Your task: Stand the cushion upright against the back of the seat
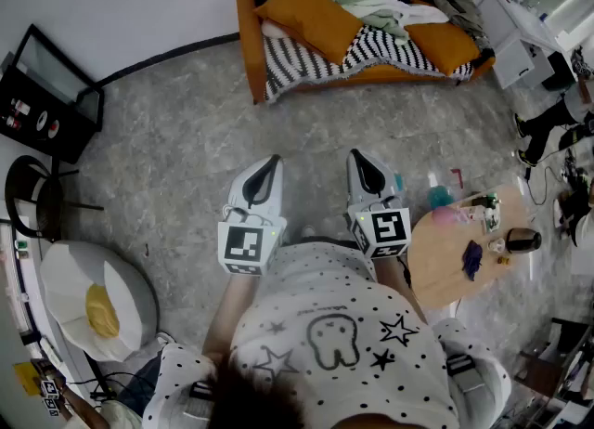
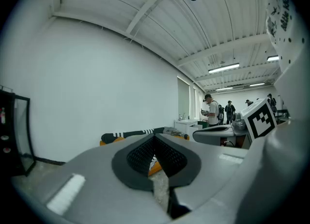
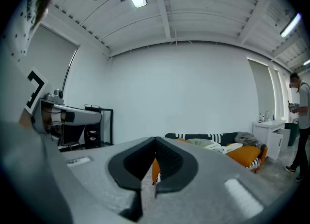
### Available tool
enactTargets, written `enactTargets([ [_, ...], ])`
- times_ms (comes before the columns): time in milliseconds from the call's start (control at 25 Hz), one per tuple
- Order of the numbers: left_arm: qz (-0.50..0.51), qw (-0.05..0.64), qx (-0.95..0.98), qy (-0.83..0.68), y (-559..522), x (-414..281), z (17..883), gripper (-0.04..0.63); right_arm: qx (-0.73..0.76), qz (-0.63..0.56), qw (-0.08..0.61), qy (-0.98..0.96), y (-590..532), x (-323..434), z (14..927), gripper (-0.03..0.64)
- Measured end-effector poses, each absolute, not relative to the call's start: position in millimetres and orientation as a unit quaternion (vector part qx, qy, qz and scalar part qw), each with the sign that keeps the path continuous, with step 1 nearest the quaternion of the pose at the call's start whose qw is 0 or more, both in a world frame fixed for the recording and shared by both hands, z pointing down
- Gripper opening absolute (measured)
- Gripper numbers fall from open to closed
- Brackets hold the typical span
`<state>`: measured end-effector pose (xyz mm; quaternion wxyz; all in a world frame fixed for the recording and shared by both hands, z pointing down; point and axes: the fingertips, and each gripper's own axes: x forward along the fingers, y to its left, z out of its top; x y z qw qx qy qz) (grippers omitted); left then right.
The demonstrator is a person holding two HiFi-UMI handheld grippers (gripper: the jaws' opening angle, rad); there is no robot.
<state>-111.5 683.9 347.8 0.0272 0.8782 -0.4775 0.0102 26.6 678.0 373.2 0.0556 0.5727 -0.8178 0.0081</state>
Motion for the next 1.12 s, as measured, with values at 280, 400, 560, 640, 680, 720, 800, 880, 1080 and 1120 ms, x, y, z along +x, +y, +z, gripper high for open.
enactTargets([
  [280, 0.006, 0.058, 0.855, -0.516, 686, -114, 352, -0.003, 0.566, 0.012, 0.054, -0.823, 687, 33, 374, -0.005],
  [400, -0.007, 0.055, 0.856, -0.513, 690, -103, 344, -0.003, 0.565, 0.014, 0.052, -0.823, 691, 41, 376, -0.005],
  [560, -0.022, 0.03, 0.867, -0.496, 694, -85, 334, -0.003, 0.556, 0.012, 0.053, -0.829, 692, 49, 378, -0.005],
  [640, -0.029, 0.034, 0.875, -0.482, 698, -74, 331, -0.003, 0.55, 0.013, 0.056, -0.833, 695, 53, 381, -0.005],
  [680, -0.034, 0.032, 0.878, -0.477, 700, -71, 329, -0.002, 0.547, 0.013, 0.056, -0.835, 696, 55, 381, -0.005],
  [720, -0.04, 0.029, 0.88, -0.473, 702, -68, 327, -0.002, 0.542, 0.012, 0.054, -0.839, 696, 57, 381, -0.005],
  [800, -0.05, 0.028, 0.881, -0.47, 705, -65, 324, -0.003, 0.532, 0.012, 0.042, -0.846, 696, 58, 380, -0.005],
  [880, -0.047, 0.034, 0.88, -0.472, 706, -65, 324, -0.003, 0.528, 0.017, 0.03, -0.849, 694, 58, 379, -0.005],
  [1080, -0.047, 0.043, 0.877, -0.476, 694, -76, 327, -0.003, 0.534, 0.024, 0.028, -0.845, 683, 54, 382, -0.005],
  [1120, -0.049, 0.048, 0.875, -0.479, 688, -79, 326, -0.003, 0.537, 0.027, 0.031, -0.843, 679, 53, 384, -0.005],
])
